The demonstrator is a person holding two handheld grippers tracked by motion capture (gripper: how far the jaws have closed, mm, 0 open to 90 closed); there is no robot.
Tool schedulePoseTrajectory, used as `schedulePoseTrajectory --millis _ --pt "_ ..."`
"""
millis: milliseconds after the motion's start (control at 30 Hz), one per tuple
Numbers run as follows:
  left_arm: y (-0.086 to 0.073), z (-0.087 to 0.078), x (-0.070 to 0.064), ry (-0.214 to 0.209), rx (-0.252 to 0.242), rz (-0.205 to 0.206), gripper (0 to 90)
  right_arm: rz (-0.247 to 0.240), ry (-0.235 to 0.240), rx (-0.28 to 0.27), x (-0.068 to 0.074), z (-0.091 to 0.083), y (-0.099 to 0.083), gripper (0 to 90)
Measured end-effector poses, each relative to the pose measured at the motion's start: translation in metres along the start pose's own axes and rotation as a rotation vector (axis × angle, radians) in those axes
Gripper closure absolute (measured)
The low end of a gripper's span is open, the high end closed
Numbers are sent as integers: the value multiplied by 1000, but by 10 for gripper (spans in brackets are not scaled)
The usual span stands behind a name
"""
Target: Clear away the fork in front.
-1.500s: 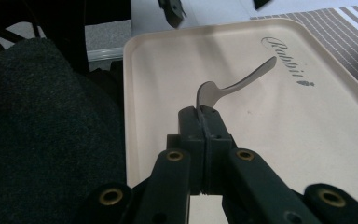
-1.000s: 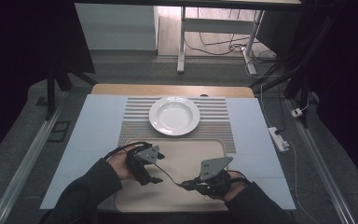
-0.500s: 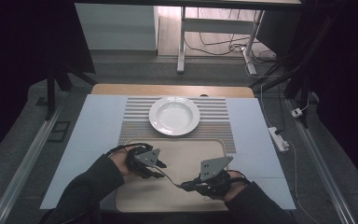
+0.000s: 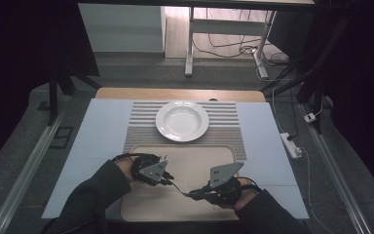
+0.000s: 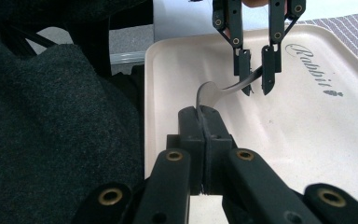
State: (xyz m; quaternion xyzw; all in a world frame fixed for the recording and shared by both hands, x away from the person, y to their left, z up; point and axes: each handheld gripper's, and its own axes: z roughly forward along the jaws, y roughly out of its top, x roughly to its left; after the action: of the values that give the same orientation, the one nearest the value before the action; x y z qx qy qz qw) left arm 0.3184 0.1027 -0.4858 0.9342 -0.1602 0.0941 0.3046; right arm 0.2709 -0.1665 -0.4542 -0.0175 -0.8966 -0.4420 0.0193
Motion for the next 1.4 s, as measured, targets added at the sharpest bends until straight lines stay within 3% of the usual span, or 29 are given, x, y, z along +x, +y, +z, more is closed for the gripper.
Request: schedulePoseTrajectory --millis 133,233,367,600,800,967,1100,1200,1300,1400 --pt "0 1 -4 -17 19 53 836 0 -9 2 -1 0 -1 866" --pt "1 2 -5 -25 22 75 864 6 -42 -6 -3 -2 -1 826" --pt "1 -1 -3 -24 22 56 870 25 -71 -17 -5 -3 -1 703" --pt "1 -4 0 -31 61 -12 870 11 -184 -24 -7 -3 -1 419" --pt "3 -11 3 -23 101 -152 869 18 -259 -2 -9 -3 -2 256" --pt "4 -18 3 -14 121 -289 869 39 -300 3 -13 -7 -4 210" --pt "3 -20 2 -11 137 -441 869 53 -326 18 -16 -10 -6 193" --pt "3 -21 1 -4 144 -513 869 66 -343 23 -17 -12 -7 168" --pt "2 -24 -2 9 151 -559 869 83 -377 40 -16 -14 -9 145" --pt "0 -28 -4 24 159 -645 869 93 -405 52 -16 -16 -10 121"
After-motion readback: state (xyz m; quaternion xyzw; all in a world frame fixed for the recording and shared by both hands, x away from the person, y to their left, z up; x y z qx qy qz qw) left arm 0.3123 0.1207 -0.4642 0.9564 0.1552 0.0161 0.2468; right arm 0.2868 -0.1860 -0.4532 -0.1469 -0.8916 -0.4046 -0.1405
